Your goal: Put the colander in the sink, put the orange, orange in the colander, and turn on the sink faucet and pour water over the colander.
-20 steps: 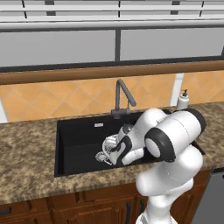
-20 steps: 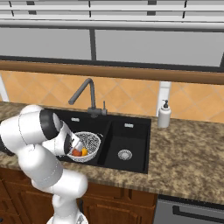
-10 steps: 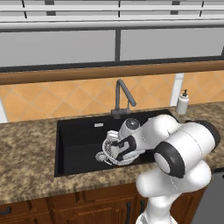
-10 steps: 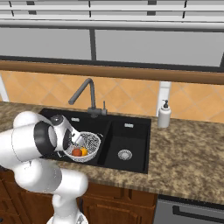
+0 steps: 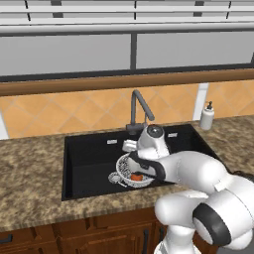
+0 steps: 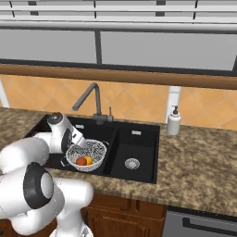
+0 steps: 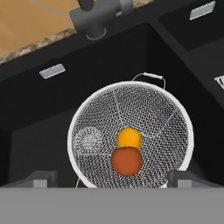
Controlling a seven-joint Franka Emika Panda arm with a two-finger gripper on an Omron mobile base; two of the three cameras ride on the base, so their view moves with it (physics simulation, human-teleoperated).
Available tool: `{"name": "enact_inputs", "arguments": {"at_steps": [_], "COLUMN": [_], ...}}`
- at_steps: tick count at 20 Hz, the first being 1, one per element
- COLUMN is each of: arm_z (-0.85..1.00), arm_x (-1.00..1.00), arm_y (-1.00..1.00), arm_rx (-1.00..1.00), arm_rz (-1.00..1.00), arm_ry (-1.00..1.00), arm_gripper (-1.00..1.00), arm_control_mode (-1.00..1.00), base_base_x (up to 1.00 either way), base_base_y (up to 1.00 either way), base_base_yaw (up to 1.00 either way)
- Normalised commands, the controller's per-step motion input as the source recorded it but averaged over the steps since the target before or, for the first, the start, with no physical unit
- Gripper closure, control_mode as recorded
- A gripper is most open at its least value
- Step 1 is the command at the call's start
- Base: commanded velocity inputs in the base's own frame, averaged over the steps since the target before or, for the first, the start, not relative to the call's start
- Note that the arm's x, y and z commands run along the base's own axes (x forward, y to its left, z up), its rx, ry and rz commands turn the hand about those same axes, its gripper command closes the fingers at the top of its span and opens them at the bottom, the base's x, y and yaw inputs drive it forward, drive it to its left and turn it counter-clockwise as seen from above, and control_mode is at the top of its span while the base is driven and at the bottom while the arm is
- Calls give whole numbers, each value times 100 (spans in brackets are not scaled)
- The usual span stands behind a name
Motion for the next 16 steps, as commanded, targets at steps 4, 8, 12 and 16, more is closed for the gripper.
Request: {"name": "enact_inputs", "arguments": {"at_steps": [4,8,12,16], "arm_z": [58,56,50,44], "arm_x": [-44,-45,-33,-26], "arm_y": [0,-1,-31,-50], "arm_rx": [0,0,0,0], "arm_rz": [0,0,0,0], "arm_ry": [0,0,0,0], "arm_gripper": [-100,-100,-100,-100], "arm_control_mode": [-100,-100,-100,-100], "base_base_x": [0,0,0,0], "base_base_y": [0,0,0,0], "base_base_yaw": [0,0,0,0]}}
